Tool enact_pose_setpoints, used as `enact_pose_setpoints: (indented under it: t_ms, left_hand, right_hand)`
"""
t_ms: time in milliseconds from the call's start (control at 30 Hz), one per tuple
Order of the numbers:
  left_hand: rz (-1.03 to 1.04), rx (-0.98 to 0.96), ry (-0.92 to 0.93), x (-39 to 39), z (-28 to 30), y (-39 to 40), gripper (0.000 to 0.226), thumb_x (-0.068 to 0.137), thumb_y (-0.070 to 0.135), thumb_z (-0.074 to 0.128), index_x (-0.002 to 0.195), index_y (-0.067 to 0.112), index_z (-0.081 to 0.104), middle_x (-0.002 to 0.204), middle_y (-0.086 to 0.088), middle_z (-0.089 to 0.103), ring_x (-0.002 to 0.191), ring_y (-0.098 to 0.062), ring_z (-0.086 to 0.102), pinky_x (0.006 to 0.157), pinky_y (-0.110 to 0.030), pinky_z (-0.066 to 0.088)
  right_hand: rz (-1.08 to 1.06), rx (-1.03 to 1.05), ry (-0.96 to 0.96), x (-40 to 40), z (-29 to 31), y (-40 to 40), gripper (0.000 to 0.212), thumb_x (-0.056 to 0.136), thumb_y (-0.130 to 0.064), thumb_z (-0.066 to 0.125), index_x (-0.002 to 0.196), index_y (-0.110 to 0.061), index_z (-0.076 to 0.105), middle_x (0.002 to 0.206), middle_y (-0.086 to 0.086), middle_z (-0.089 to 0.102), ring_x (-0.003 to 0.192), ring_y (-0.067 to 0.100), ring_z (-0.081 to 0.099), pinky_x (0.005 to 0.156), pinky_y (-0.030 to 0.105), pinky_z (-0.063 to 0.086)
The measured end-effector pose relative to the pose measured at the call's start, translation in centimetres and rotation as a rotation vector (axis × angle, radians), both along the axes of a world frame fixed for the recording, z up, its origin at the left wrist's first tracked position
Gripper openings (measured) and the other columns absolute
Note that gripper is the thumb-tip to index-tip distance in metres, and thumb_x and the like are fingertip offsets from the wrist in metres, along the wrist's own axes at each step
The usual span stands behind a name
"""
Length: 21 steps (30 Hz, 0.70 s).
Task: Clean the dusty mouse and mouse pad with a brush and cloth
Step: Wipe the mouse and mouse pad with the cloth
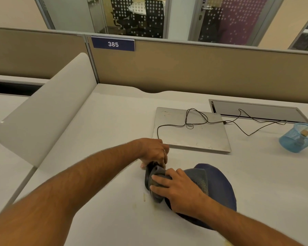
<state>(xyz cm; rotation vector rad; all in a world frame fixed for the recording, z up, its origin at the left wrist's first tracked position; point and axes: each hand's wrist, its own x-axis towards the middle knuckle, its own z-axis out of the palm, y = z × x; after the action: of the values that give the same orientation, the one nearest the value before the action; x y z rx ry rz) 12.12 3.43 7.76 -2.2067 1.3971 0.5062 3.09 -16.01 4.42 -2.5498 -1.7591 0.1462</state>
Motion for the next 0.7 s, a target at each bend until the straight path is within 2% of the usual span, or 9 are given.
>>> enact_pose_setpoints:
  t_ms: [100, 233, 367, 567, 700]
  left_hand:
    - [-0.011, 0.013, -0.008, -0.1, 0.0, 0.0, 0.069, 0.074, 0.035, 0.085, 0.137, 0.033, 0.056, 0.137, 0.017, 0.055, 0.128, -0.018, 0.037, 0.100, -0.037, 0.040]
    - [0.002, 0.046, 0.000, 0.1, -0.1, 0.1, 0.062, 0.069, 0.039, 0.086, 0.126, 0.026, 0.064, 0.131, 0.016, 0.059, 0.129, -0.019, 0.038, 0.103, -0.039, 0.037]
    - [-0.029, 0.042, -0.004, 0.0, 0.0, 0.1, 0.071, 0.069, 0.039, 0.086, 0.134, 0.031, 0.058, 0.128, 0.018, 0.058, 0.127, -0.018, 0.039, 0.104, -0.039, 0.034]
    - [-0.012, 0.038, 0.000, -0.2, 0.0, 0.0, 0.075, 0.070, 0.039, 0.086, 0.138, 0.032, 0.055, 0.133, 0.016, 0.057, 0.127, -0.019, 0.039, 0.106, -0.038, 0.033]
    - [-0.006, 0.053, 0.002, -0.3, 0.3, -0.1, 0.079, 0.072, 0.034, 0.087, 0.142, 0.032, 0.051, 0.137, 0.015, 0.055, 0.128, -0.019, 0.039, 0.107, -0.039, 0.032]
  right_hand:
    - [0.048, -0.050, -0.010, -0.4, -0.2, -0.5, 0.057, 0.084, -0.027, 0.068, 0.137, -0.032, 0.046, 0.150, -0.002, 0.043, 0.124, 0.031, 0.044, 0.093, 0.047, 0.042]
    - [-0.201, 0.038, 0.045, 0.5, 0.4, -0.9, 0.056, 0.080, -0.026, 0.069, 0.134, -0.035, 0.053, 0.144, -0.007, 0.050, 0.113, 0.027, 0.053, 0.087, 0.040, 0.045]
    - [-0.079, -0.023, -0.001, -0.7, -0.6, -1.5, 0.066, 0.060, -0.039, 0.083, 0.122, -0.038, 0.061, 0.130, -0.011, 0.062, 0.101, 0.019, 0.061, 0.077, 0.033, 0.053]
    - [-0.244, 0.025, -0.014, -0.3, 0.2, -1.5, 0.057, 0.071, -0.032, 0.079, 0.125, -0.034, 0.061, 0.131, -0.007, 0.062, 0.099, 0.023, 0.061, 0.079, 0.037, 0.052]
    - [-0.127, -0.053, -0.051, -2.3, -0.7, -2.0, 0.070, 0.057, -0.043, 0.084, 0.123, -0.037, 0.062, 0.127, -0.010, 0.064, 0.103, 0.020, 0.063, 0.079, 0.036, 0.053]
